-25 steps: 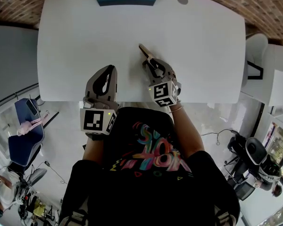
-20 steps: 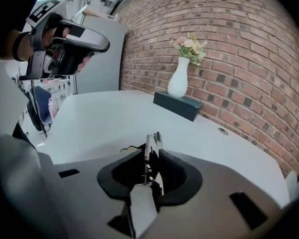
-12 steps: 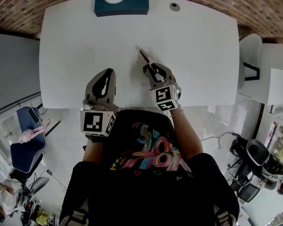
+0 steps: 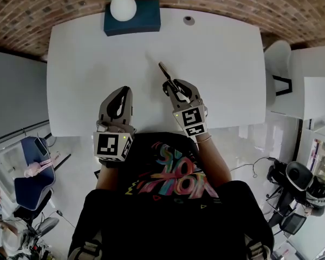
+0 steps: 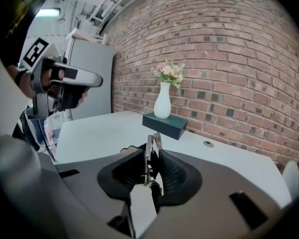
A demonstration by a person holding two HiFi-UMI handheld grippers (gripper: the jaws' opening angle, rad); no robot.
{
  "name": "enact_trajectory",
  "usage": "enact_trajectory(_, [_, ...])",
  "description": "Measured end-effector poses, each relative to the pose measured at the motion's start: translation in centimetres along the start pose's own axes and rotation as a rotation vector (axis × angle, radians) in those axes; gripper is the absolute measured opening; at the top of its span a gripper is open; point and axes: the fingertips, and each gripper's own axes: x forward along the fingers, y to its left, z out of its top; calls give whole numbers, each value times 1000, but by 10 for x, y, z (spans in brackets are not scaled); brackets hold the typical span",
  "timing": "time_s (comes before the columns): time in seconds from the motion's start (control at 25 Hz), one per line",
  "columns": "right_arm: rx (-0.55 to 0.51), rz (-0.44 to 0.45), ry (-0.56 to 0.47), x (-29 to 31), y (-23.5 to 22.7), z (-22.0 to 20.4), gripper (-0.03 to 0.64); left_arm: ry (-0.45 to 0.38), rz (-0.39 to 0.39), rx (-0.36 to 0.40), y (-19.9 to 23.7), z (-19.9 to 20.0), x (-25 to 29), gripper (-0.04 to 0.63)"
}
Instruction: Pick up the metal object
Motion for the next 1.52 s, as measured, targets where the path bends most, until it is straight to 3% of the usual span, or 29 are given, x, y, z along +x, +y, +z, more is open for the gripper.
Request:
enact_trajectory(0.92, [99, -27, -243, -91, -37, 107, 110, -55, -88, 54, -27, 41, 15, 34])
enact_trajectory(1.12, [127, -39, -197, -109, -37, 99, 110, -61, -90, 55, -27, 44, 15, 34])
enact_trajectory(1.52, [209, -69, -238, -133, -40, 91, 109, -60, -80, 55, -25, 44, 12, 34])
